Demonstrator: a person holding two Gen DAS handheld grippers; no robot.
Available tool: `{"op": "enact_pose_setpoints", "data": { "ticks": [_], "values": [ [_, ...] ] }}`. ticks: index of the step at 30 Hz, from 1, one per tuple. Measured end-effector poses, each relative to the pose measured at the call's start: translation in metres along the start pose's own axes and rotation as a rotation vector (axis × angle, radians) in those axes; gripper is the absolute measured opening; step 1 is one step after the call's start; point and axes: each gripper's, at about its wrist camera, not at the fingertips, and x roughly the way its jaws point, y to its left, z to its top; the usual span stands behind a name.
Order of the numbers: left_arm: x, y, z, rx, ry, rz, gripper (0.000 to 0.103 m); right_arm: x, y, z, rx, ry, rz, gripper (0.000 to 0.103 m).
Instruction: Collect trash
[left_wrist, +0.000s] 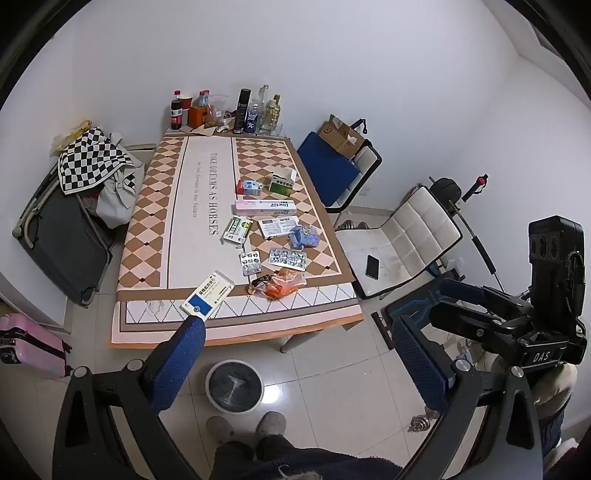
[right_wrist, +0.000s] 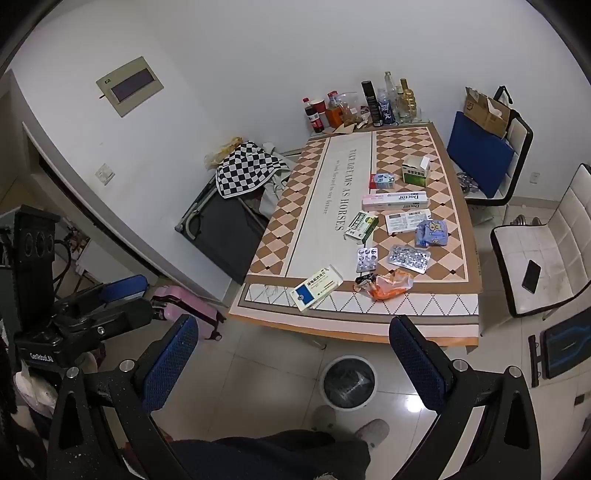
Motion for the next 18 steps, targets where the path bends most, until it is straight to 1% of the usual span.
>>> {"op": "enact_pose_setpoints", "data": {
  "ticks": [3,4,8,9,16,18],
  "values": [
    [-0.0025,-0.0009,-0.0014,-0.008,-0.006,-0.003,0.103,0.0005,-0.0012,0.0000,0.008,0.000,0.010,0.103],
    [0.0005,0.0001,0.0005,-0.004,0.010,-0.004,0.103,0.0009,-0.0015,-0.0001,0.009,0.000,0.011,0.103],
    [0.0004,0.0006,0.0007,-0.008,0.011,-0.012,0.103,0.0020,-0.0029,-0.0004,0.010,-0.001,0.017,0.103],
    [0.0003,0.0003,0.0007,-0.007,0.011,-0.012,0.103,0.0021,0.0025,0.0011,0.005,0.000,0.013,0.103],
    [0.0009,-0.0049,-0.0004,0.007,0.011,-0.012,0.103,0.0067,0.0070,0.0042,0.006,0.000,0.002,0.103],
    [0.0012,-0.0008,-0.0007,-0.013,0.012,-0.017,0.103,0.0050,0.0045,0.0041,-0.001,-0.001,0.009,0.103]
  ]
}}
